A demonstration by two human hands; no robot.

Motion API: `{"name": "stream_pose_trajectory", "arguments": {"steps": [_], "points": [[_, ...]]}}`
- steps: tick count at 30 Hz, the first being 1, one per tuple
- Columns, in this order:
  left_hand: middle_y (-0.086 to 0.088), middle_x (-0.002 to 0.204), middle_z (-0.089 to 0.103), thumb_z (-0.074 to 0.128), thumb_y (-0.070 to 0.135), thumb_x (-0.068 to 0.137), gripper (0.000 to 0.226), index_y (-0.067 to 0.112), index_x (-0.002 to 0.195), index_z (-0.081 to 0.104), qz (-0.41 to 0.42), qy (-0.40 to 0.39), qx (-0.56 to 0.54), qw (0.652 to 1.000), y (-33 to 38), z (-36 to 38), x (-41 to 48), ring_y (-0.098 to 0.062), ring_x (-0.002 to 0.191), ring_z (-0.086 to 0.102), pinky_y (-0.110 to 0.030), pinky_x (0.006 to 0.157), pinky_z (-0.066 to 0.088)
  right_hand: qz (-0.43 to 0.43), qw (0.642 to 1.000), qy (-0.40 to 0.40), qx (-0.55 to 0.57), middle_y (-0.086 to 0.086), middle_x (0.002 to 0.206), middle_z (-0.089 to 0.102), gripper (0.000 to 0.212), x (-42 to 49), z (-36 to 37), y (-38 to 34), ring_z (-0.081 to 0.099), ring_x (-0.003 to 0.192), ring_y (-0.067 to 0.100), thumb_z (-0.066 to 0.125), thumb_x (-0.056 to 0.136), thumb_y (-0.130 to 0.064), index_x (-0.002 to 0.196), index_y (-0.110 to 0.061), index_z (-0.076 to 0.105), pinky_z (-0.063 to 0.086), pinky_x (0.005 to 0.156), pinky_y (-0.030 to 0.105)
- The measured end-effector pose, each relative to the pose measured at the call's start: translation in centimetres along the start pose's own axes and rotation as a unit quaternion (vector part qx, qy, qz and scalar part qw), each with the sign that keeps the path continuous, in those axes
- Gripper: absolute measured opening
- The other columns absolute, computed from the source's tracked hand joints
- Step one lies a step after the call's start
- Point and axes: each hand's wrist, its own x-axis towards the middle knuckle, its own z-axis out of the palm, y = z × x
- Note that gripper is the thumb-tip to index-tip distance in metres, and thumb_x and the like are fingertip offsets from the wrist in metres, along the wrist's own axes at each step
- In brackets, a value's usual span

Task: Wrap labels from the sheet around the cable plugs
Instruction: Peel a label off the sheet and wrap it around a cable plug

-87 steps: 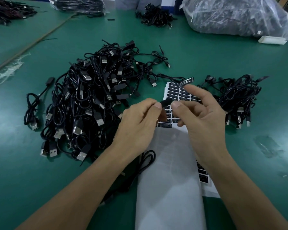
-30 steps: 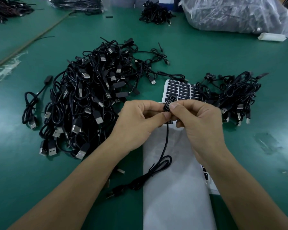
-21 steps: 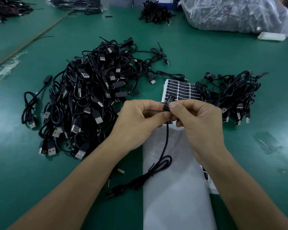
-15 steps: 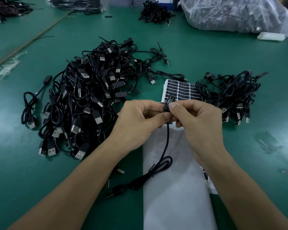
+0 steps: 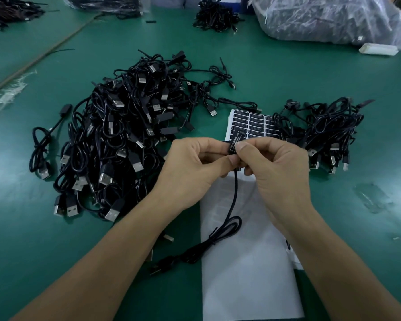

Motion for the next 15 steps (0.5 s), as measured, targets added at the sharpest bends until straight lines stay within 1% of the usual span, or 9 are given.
{"name": "stream_pose_trajectory", "arguments": {"steps": [7,15], "points": [[0.005,0.078,0.078,0.08,0.01,0.084,0.012,0.021,0.087,0.077,0.0,-0.003,0.002,1.0,0.02,-0.01,0.03,-0.002,0.067,0.068,-0.014,0.065,0.053,-0.01,1.0,0.004,-0.016,-0.006,0.059,0.07,0.018,0.07,-0.03,0.04,0.061,0.052,-0.002,0.07,0.088,-0.005,0.074,-0.015,0.073,0.048,0.056,0.01],[0.006,0.075,0.077,0.079,0.01,0.084,0.012,0.022,0.086,0.077,0.004,0.002,-0.004,1.0,0.08,0.11,-0.06,0.0,0.064,0.066,-0.013,0.064,0.052,-0.011,1.0,-0.014,-0.001,-0.004,0.059,0.07,0.017,0.01,-0.15,-0.12,0.061,0.052,-0.001,0.067,0.09,-0.002,0.075,-0.01,0.072,0.048,0.056,0.01]]}}
